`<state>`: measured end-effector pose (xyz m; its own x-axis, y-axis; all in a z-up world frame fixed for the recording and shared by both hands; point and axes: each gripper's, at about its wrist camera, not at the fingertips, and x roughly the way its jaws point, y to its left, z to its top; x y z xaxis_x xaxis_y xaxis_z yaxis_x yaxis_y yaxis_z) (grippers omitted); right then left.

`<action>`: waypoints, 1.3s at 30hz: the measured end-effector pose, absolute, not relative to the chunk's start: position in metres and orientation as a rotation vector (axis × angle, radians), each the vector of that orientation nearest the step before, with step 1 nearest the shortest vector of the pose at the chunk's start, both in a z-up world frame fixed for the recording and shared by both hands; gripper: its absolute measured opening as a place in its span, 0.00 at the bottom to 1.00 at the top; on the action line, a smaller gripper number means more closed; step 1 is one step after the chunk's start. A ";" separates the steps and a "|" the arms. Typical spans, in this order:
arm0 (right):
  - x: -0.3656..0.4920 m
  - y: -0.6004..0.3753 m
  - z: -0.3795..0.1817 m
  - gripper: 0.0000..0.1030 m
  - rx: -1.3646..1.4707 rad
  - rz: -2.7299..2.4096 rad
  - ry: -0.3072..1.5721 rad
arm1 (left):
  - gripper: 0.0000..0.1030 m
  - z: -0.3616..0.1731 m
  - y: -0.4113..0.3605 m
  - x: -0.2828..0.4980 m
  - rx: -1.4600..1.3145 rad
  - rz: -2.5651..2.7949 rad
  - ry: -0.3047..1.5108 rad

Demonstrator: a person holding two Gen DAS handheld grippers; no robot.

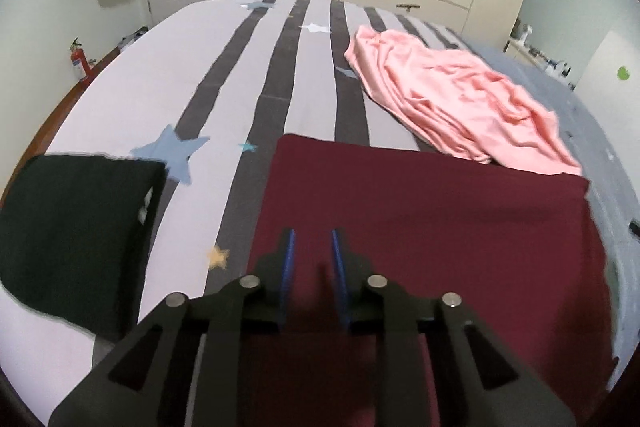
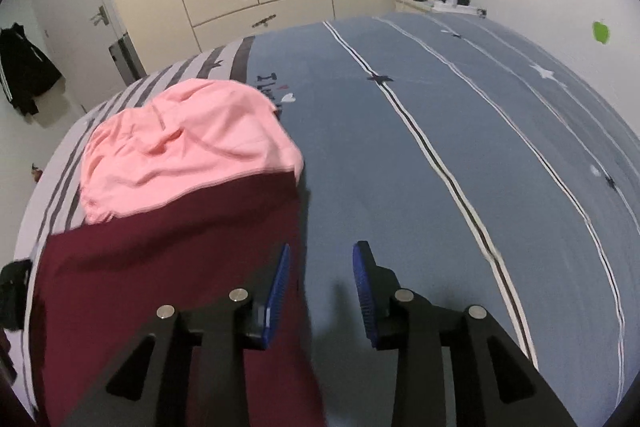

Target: Fold clothes

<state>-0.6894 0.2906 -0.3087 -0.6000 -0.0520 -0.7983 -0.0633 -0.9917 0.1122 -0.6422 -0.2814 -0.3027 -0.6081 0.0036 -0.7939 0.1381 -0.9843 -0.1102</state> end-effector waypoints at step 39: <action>-0.314 0.380 -0.345 0.46 -1.460 2.543 0.190 | 0.22 -0.306 -0.246 -0.250 1.464 -2.582 0.190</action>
